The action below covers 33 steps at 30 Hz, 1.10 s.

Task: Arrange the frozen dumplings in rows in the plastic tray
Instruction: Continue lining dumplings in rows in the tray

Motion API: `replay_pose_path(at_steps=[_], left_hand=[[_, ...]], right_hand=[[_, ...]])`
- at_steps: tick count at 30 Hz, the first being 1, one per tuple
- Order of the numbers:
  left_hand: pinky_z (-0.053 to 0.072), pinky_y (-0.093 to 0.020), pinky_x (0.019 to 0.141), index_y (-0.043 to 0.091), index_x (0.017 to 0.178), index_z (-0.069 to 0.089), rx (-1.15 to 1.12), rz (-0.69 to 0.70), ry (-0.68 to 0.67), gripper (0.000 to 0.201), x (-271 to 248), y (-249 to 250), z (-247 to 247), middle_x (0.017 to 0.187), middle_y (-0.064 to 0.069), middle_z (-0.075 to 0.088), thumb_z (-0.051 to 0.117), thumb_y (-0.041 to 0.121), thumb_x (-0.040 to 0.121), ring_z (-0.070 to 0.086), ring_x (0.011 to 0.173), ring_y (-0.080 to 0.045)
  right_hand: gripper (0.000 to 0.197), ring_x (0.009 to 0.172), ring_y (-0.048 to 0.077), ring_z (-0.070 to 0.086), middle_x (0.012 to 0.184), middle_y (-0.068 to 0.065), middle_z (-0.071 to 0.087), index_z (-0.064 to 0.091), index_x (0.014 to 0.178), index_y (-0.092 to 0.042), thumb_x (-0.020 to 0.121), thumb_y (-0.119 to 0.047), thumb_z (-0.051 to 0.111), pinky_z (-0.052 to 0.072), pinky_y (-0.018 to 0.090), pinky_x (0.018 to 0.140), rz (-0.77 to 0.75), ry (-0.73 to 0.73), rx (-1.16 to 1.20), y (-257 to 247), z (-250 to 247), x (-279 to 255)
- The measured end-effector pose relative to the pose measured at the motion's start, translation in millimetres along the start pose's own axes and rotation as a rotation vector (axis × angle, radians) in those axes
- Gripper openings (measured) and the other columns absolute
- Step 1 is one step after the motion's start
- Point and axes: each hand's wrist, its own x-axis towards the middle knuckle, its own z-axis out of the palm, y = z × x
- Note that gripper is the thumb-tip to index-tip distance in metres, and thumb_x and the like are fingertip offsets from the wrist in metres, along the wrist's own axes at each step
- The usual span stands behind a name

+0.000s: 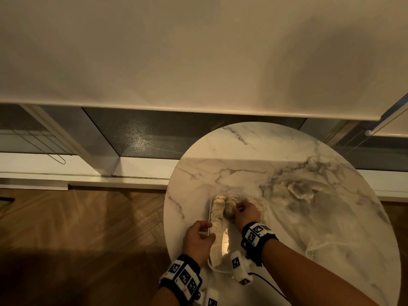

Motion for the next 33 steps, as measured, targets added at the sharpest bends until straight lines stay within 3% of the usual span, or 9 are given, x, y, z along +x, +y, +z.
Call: replay_pose_path(at_steps=[3,7,12,16,18,21,25,28,33], left_hand=[[0.052,-0.021,0.079,0.030,0.097,0.065,0.000,0.000,0.001,0.026,-2,-2,0,0.110,0.003,0.061,0.072,0.008,0.084,0.063,0.093,-0.012],[0.053,-0.025,0.082,0.031,0.097,0.065,0.019,0.004,-0.003,0.025,-2,-1,0,0.111,0.002,0.061,0.072,0.010,0.085,0.063,0.093,-0.013],[0.048,-0.017,0.074,0.030,0.098,0.064,0.019,0.001,-0.002,0.025,-4,2,1,0.111,0.003,0.061,0.070,0.009,0.086,0.061,0.095,-0.011],[0.047,-0.016,0.073,0.031,0.099,0.064,0.019,0.002,0.004,0.026,-8,5,0,0.113,0.003,0.061,0.070,0.009,0.087,0.060,0.096,-0.010],[0.046,-0.014,0.072,0.031,0.099,0.064,0.006,-0.001,0.014,0.026,-10,6,0,0.113,0.003,0.061,0.069,0.009,0.087,0.060,0.096,-0.009],[0.043,-0.012,0.069,0.030,0.100,0.064,0.001,0.001,0.029,0.025,-13,9,1,0.114,0.002,0.061,0.069,0.009,0.087,0.059,0.096,-0.009],[0.043,-0.020,0.079,0.029,0.101,0.064,0.039,0.027,0.038,0.024,-13,18,4,0.119,-0.001,0.060,0.070,0.011,0.087,0.057,0.105,-0.016],[0.042,-0.024,0.087,0.025,0.102,0.064,0.059,0.059,0.027,0.023,-16,23,9,0.121,-0.003,0.062,0.069,0.008,0.087,0.055,0.111,-0.020],[0.046,-0.037,0.098,0.027,0.100,0.068,0.270,0.149,0.098,0.023,-22,23,15,0.117,-0.004,0.066,0.074,0.015,0.082,0.057,0.113,-0.024]], right_hand=[[0.003,0.085,0.023,0.064,0.096,0.008,0.070,0.066,0.090,-0.022,0.089,-0.019,0.064,0.054,0.032,0.081,0.013,-0.004,-0.017,2,1,2],[0.025,0.103,0.030,0.064,0.111,0.014,0.069,0.067,0.114,-0.011,0.092,-0.020,0.059,0.048,0.029,0.086,0.019,-0.030,-0.080,2,-2,2],[0.045,0.112,0.026,0.062,0.125,0.007,0.067,0.060,0.132,-0.020,0.089,-0.034,0.061,0.049,0.039,0.102,-0.009,-0.154,-0.086,6,2,4],[0.036,0.102,0.026,0.066,0.114,0.005,0.070,0.065,0.122,-0.024,0.086,-0.031,0.062,0.054,0.042,0.094,-0.043,-0.210,-0.075,13,2,10],[0.049,0.102,0.025,0.065,0.122,0.005,0.067,0.059,0.130,-0.024,0.081,-0.029,0.062,0.058,0.044,0.088,-0.014,-0.229,-0.014,15,0,10],[0.051,0.098,0.022,0.064,0.127,0.005,0.063,0.049,0.141,-0.017,0.091,-0.016,0.057,0.060,0.032,0.064,0.004,-0.239,0.152,10,-13,-9],[0.036,0.088,0.023,0.067,0.104,0.007,0.067,0.056,0.130,-0.017,0.094,-0.009,0.057,0.058,0.034,0.062,-0.025,-0.296,0.249,6,-45,-40],[0.027,0.080,0.022,0.067,0.100,0.011,0.071,0.063,0.120,-0.015,0.094,-0.009,0.060,0.056,0.030,0.057,-0.025,-0.356,0.303,14,-77,-57],[0.018,0.076,0.020,0.067,0.098,0.014,0.073,0.067,0.111,-0.011,0.094,-0.007,0.061,0.056,0.031,0.061,0.008,-0.258,0.434,43,-129,-75]])
